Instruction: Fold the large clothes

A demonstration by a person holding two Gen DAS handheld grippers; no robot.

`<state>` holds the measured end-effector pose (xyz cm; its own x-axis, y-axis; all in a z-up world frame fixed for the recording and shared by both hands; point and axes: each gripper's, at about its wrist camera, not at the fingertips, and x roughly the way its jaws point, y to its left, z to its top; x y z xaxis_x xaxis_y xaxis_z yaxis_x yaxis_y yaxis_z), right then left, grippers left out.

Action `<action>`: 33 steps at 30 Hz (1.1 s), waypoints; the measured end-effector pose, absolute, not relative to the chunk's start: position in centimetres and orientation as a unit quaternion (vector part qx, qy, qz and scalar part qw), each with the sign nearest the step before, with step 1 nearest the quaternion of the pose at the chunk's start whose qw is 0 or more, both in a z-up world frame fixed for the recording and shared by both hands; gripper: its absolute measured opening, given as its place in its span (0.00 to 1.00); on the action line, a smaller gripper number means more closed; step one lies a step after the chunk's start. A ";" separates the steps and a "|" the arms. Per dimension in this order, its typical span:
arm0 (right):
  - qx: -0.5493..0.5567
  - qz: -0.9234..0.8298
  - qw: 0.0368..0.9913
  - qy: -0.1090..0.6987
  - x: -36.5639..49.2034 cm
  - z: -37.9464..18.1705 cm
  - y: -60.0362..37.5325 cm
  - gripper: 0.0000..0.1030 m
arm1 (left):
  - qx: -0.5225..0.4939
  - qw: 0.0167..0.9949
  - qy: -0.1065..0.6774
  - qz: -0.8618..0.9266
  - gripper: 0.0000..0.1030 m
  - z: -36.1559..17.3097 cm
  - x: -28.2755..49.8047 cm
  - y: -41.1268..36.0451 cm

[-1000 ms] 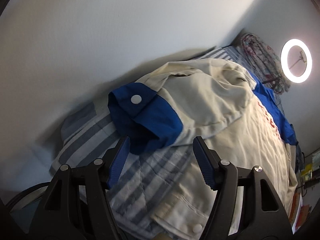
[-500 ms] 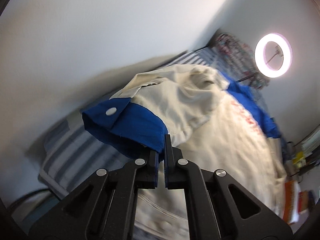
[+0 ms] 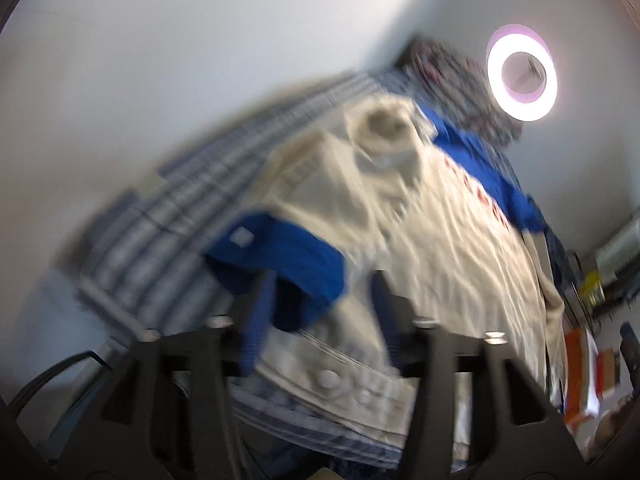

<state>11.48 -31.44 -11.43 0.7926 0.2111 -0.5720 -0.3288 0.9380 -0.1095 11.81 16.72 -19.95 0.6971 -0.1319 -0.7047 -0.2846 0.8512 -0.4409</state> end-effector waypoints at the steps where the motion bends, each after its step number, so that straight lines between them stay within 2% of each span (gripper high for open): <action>1: -0.099 0.145 0.941 0.289 11.5 -11.4 -31.5 0.86 | -0.275 0.882 0.378 0.051 0.62 -19.8 11.5 17.5; 8: -0.098 0.152 0.940 0.290 11.4 -11.5 -31.0 0.86 | -0.316 0.852 0.405 0.097 0.62 -23.0 14.4 21.6; 12: -0.104 0.153 0.939 0.291 11.3 -11.7 -30.8 0.86 | -0.327 0.825 0.450 0.095 0.62 -26.5 16.5 22.4; 15: -0.101 0.149 0.938 0.296 11.6 -11.9 -30.9 0.86 | -0.300 0.836 0.450 0.098 0.57 -27.1 16.9 21.1; 17: -0.095 0.147 0.938 0.298 12.0 -11.8 -31.1 0.86 | -0.273 0.842 0.456 0.093 0.30 -27.1 17.4 20.1; 18: -0.091 0.147 0.938 0.300 12.1 -11.8 -31.2 0.86 | -0.254 0.846 0.458 0.102 0.26 -26.8 17.6 19.6; 19: -0.088 0.147 0.938 0.300 12.2 -11.8 -31.2 0.86 | -0.240 0.852 0.453 0.107 0.12 -26.2 17.7 19.3; 20: -0.085 0.146 0.938 0.302 12.4 -11.8 -31.3 0.86 | -0.229 0.858 0.446 0.110 0.02 -25.5 17.7 18.8; 28: -0.059 0.151 0.920 0.357 15.6 -12.7 -30.6 0.86 | -0.136 0.913 0.378 0.073 0.00 -16.2 17.5 17.1; 33: -0.050 0.165 0.913 0.370 19.2 -12.4 -29.5 0.86 | -0.095 0.930 0.351 0.043 0.00 -12.2 17.5 16.7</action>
<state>19.18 -29.47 -12.41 0.6721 0.2632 -0.6921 -0.3375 0.9408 0.0301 17.47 16.73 -12.25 0.7496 0.0126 -0.6617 -0.1463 0.9782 -0.1471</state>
